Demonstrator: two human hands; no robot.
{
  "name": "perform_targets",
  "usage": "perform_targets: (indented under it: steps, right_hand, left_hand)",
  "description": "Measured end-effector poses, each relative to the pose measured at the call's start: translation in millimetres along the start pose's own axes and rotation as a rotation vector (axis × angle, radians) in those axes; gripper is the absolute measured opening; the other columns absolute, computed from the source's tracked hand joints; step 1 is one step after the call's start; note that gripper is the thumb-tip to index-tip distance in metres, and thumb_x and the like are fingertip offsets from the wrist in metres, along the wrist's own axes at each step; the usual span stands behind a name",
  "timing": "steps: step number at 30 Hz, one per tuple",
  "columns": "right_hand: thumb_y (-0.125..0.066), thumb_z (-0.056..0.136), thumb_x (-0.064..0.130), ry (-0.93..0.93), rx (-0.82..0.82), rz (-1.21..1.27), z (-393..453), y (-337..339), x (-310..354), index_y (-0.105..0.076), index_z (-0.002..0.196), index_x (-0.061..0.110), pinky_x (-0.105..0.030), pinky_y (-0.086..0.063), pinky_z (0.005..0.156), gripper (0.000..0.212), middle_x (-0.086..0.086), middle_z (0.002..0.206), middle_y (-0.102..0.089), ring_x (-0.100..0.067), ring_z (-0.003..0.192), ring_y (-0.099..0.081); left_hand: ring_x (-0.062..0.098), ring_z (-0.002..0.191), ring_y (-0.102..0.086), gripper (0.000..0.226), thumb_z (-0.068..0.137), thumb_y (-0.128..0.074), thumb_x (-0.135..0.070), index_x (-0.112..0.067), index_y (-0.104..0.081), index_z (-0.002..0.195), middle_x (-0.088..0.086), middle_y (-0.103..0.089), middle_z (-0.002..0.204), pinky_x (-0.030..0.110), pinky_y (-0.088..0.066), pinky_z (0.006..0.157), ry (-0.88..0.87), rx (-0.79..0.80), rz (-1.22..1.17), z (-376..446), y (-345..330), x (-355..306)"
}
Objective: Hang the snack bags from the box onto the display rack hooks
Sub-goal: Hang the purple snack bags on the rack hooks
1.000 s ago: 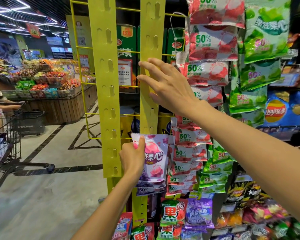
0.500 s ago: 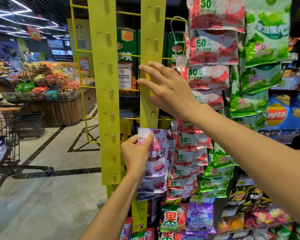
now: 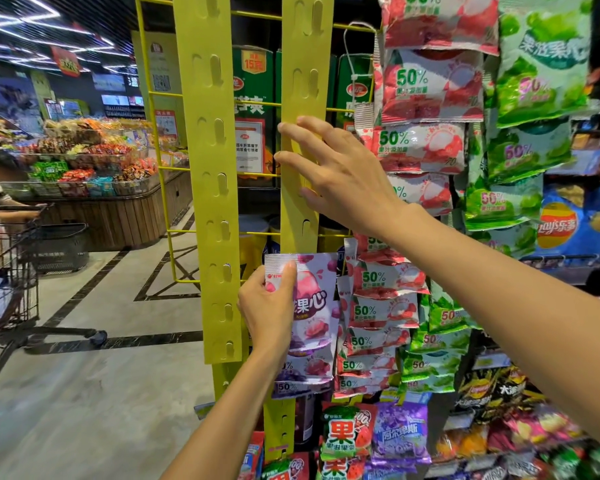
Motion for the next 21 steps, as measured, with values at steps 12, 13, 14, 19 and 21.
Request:
perform_targets:
  steps: [12,13,14,19,21]
  right_hand:
    - [-0.061,0.074,0.013,-0.006,-0.019,-0.002,-2,2,1,-0.062,0.116,0.012,-0.042,-0.047,0.088,0.043,-0.013,0.135,-0.053,-0.033,0.125,-0.049]
    - [-0.061,0.074,0.013,-0.005,-0.020,0.002,-2,2,1,-0.062,0.116,0.012,-0.042,-0.047,0.089,0.043,-0.013,0.135,-0.053,-0.033,0.125,-0.049]
    - [-0.061,0.073,0.013,-0.003,-0.019,0.002,-2,2,1,-0.062,0.116,0.011,-0.042,-0.047,0.089,0.043,-0.014,0.135,-0.053,-0.033,0.125,-0.049]
    - [-0.061,0.073,0.014,-0.001,-0.013,-0.001,-1,1,1,-0.062,0.116,0.011,-0.042,-0.047,0.089,0.043,-0.014,0.135,-0.053,-0.033,0.125,-0.050]
    - [-0.059,0.073,0.015,-0.002,-0.018,-0.001,-1,1,2,-0.063,0.116,0.012,-0.042,-0.047,0.089,0.043,-0.013,0.135,-0.053,-0.032,0.125,-0.050]
  left_hand:
    - [0.020,0.053,-0.054,0.017,0.074,-0.075,-0.015,-0.002,-0.066,0.065,0.015,-0.067,0.061,0.038,-0.052,0.055,0.304,-0.055,-0.007,-5,-6,24]
    - [0.019,0.053,-0.051,0.019,0.074,-0.075,-0.017,-0.001,-0.066,0.066,0.017,-0.067,0.063,0.037,-0.050,0.054,0.292,-0.060,-0.008,-7,-5,25]
    - [0.019,0.053,-0.048,0.023,0.075,-0.075,-0.019,0.000,-0.066,0.067,0.017,-0.066,0.062,0.034,-0.045,0.052,0.258,-0.062,-0.003,-8,-3,24]
    - [0.023,0.058,-0.057,0.023,0.077,-0.075,-0.028,-0.012,-0.065,0.064,0.013,-0.068,0.064,0.043,-0.052,0.056,0.085,-0.027,-0.038,-4,0,3]
    - [0.031,0.063,-0.063,0.022,0.078,-0.074,-0.030,-0.021,-0.061,0.062,0.011,-0.068,0.065,0.047,-0.054,0.060,0.076,-0.027,-0.033,-2,-1,0]
Point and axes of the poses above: each hand's wrist, its own z-axis towards the middle knuckle, its own y-axis out of the back of the hand, x = y × z, the point moved 5 cm from there along z, towards the middle knuckle
